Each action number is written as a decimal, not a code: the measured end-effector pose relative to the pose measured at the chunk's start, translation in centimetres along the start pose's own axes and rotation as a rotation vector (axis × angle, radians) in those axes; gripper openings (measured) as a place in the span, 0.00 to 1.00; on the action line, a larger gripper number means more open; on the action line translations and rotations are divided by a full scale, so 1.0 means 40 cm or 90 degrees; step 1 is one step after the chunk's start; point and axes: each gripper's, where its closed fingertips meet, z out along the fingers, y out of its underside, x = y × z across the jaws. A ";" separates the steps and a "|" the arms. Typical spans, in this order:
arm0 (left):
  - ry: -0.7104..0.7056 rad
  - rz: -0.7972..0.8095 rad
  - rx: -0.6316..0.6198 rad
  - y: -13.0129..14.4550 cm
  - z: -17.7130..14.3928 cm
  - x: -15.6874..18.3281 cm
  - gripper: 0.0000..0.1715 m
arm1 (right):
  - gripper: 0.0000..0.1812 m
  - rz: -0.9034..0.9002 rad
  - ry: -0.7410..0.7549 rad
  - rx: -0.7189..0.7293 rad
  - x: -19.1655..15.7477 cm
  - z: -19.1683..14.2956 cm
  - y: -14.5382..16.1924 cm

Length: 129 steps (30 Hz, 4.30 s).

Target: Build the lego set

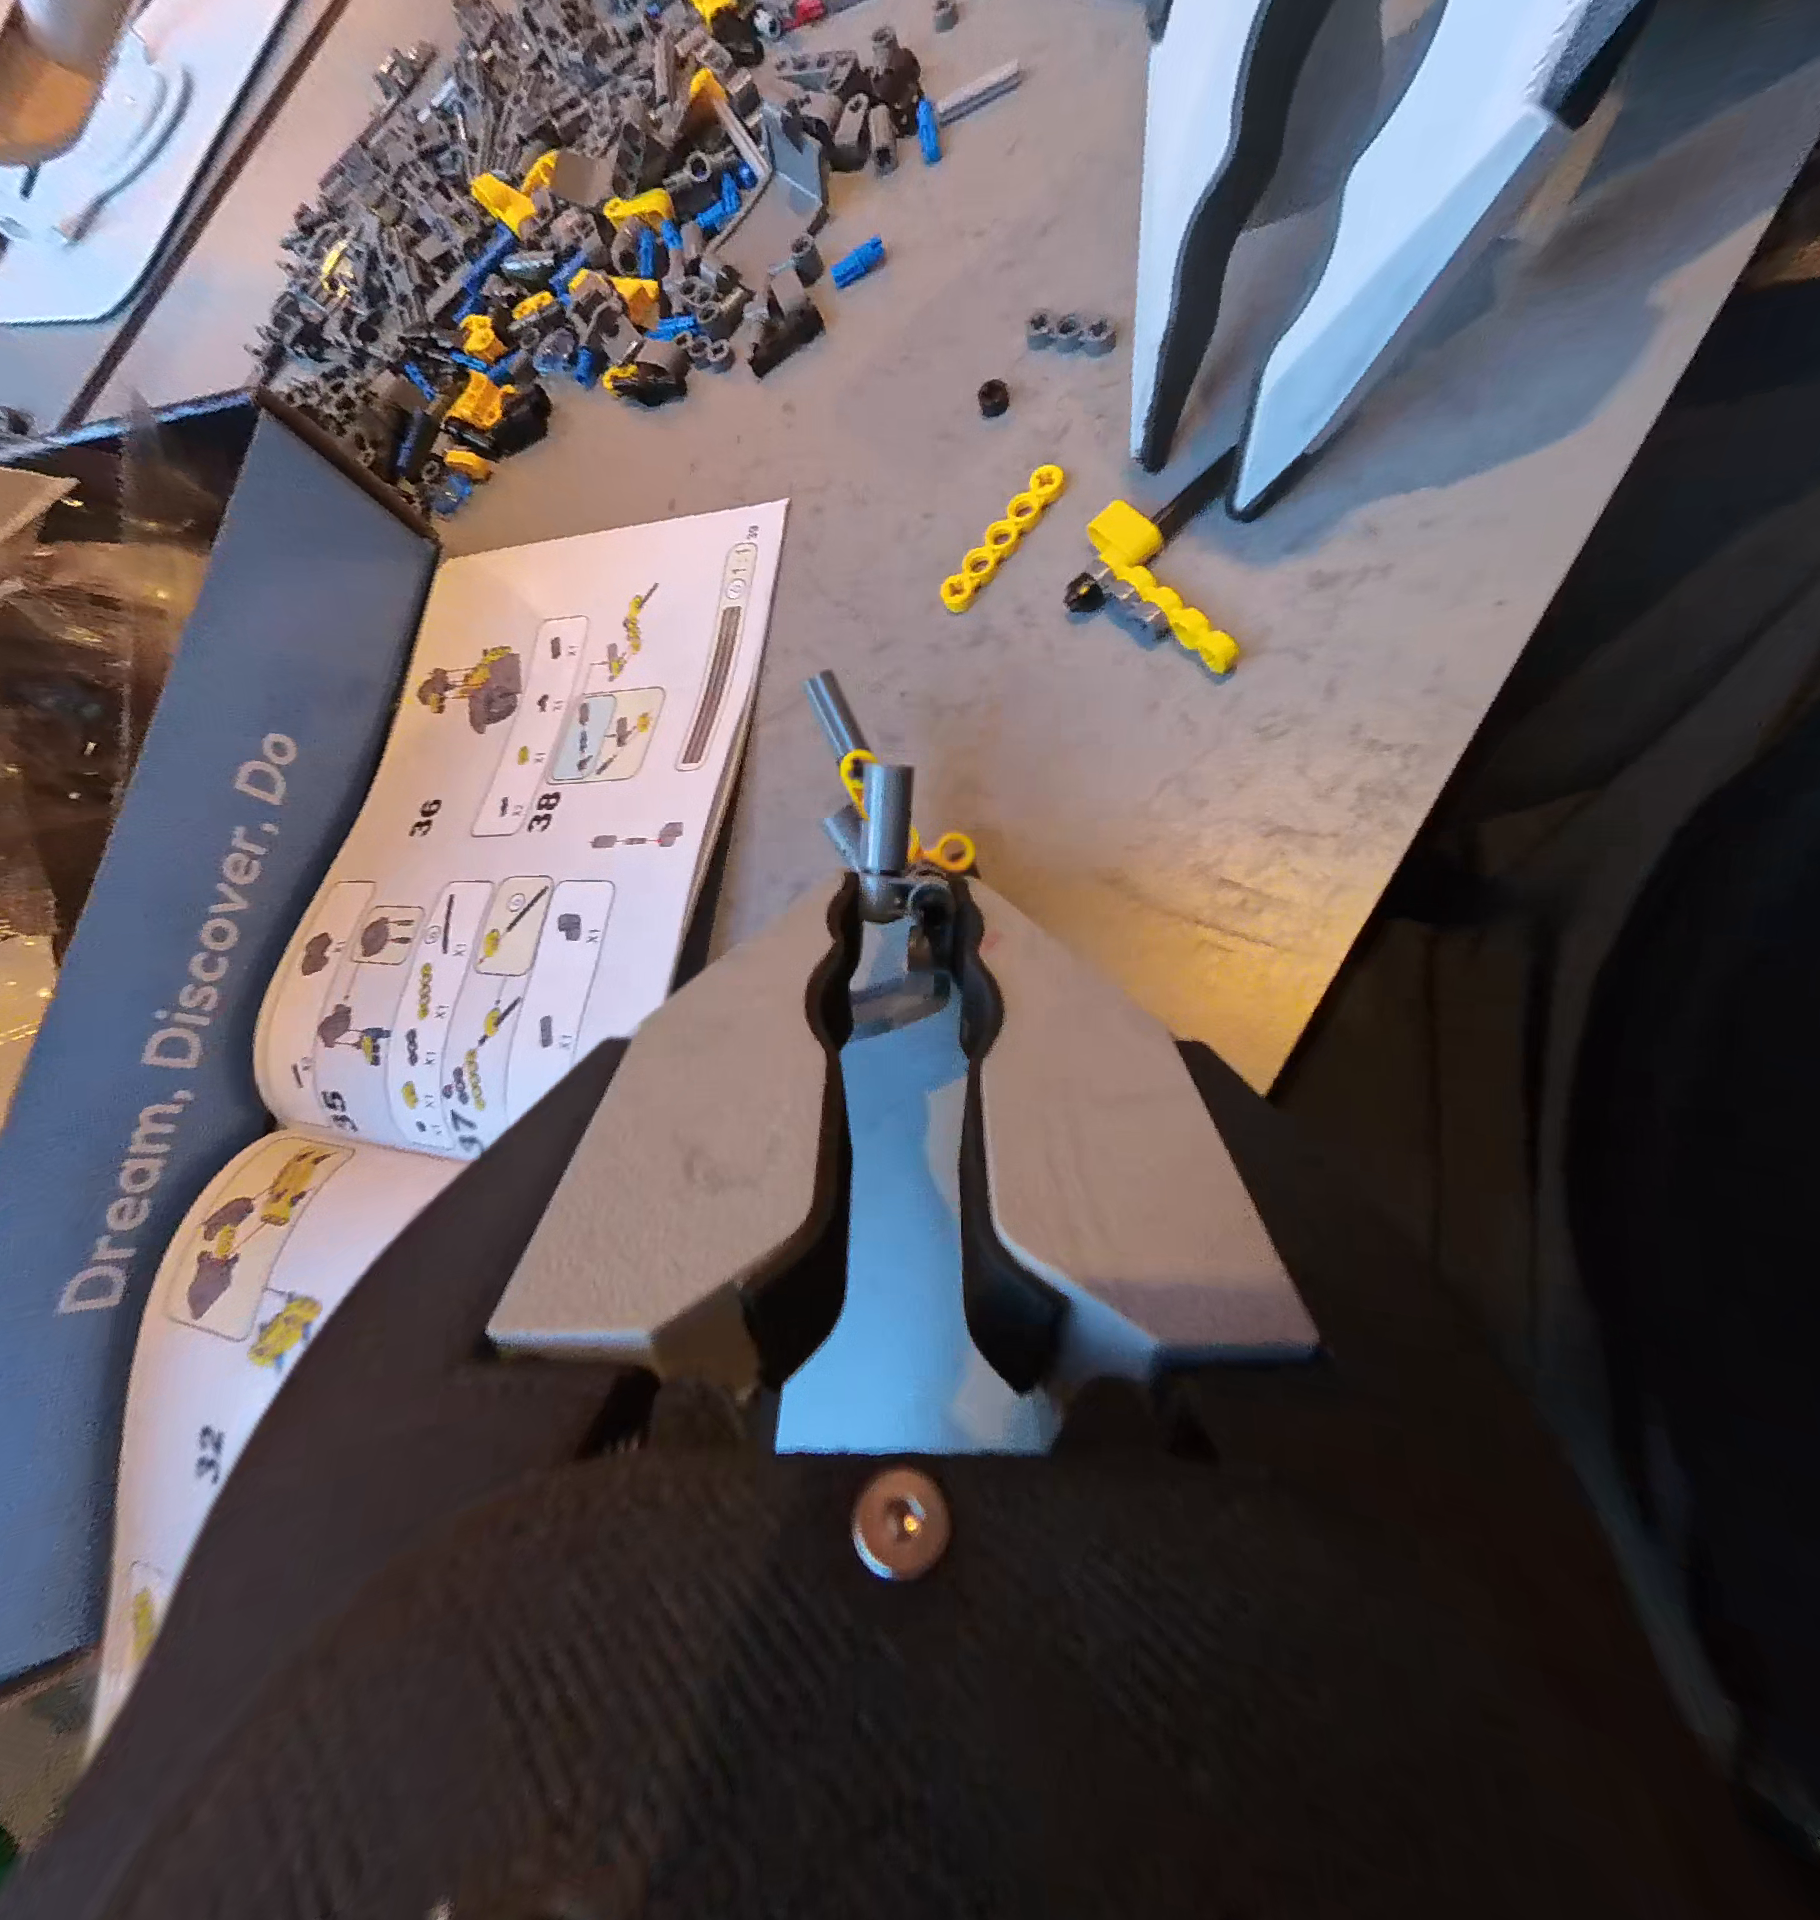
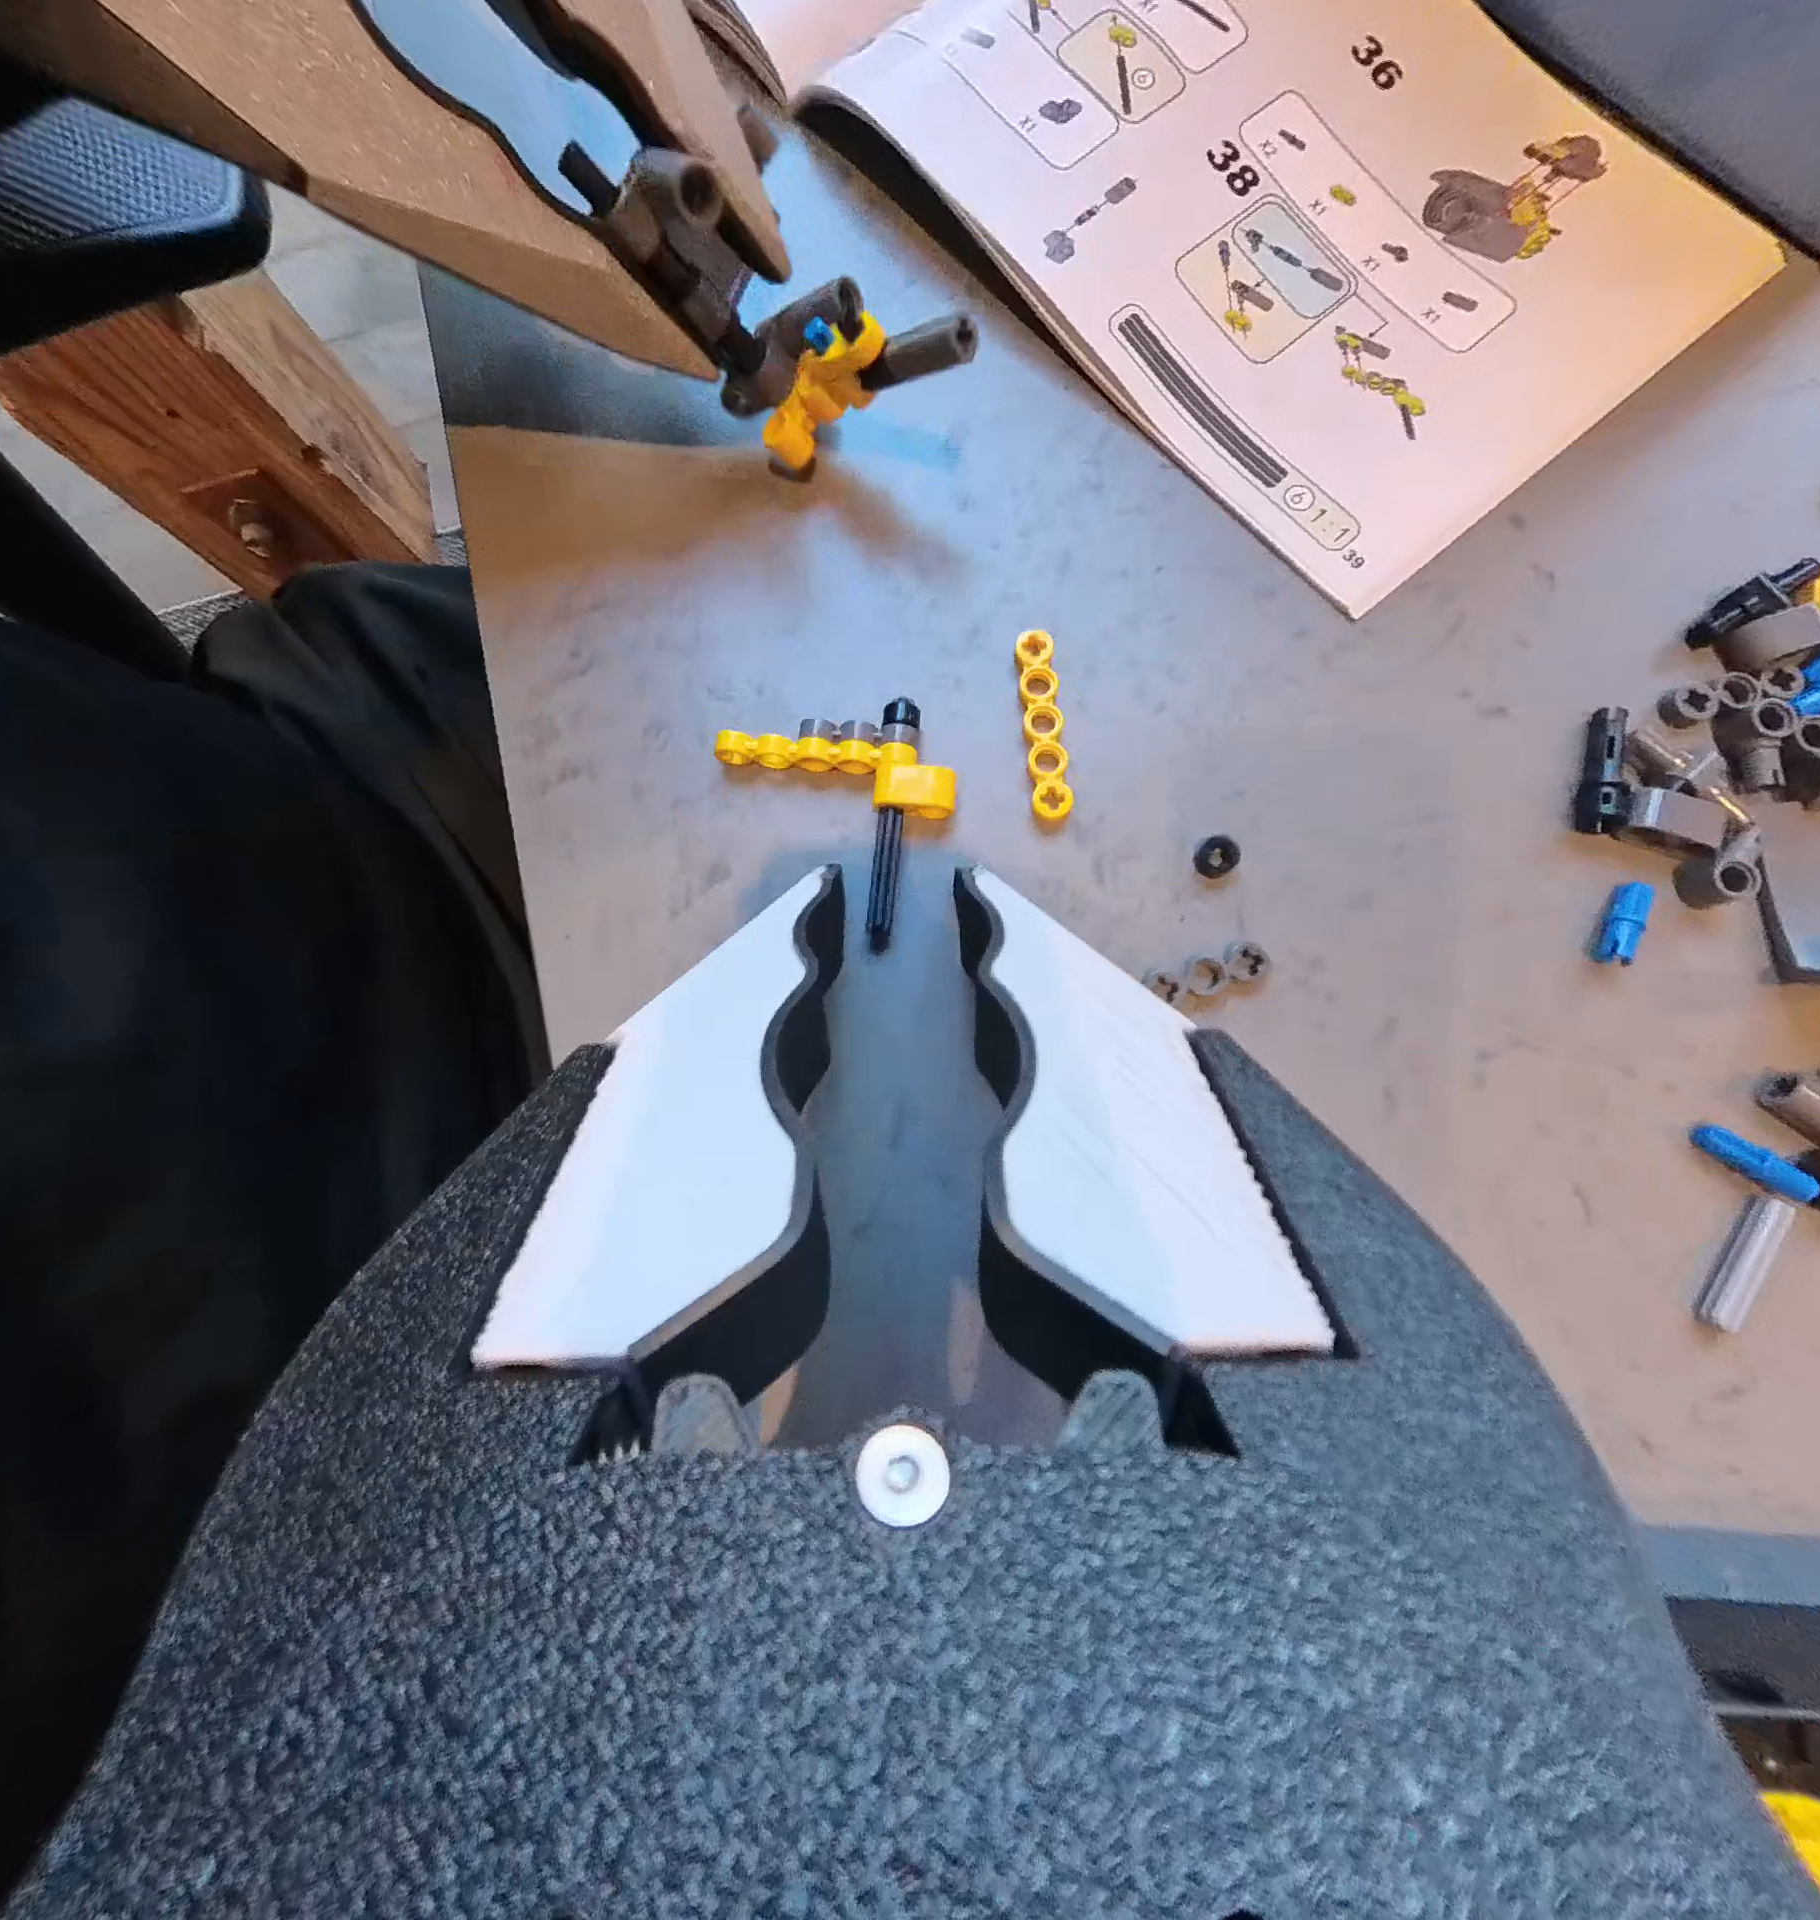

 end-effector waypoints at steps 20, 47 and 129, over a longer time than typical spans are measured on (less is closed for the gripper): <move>0.068 -0.012 -0.005 -0.008 0.003 0.035 0.09 | 0.03 -0.016 -0.012 -0.001 -0.006 0.014 -0.011; -0.201 0.504 0.029 -0.024 0.008 0.048 0.09 | 0.13 -0.023 -0.013 0.056 -0.010 -0.009 -0.078; -0.208 0.295 0.055 0.002 0.030 0.000 0.09 | 0.02 0.120 -0.007 0.119 0.022 0.000 -0.089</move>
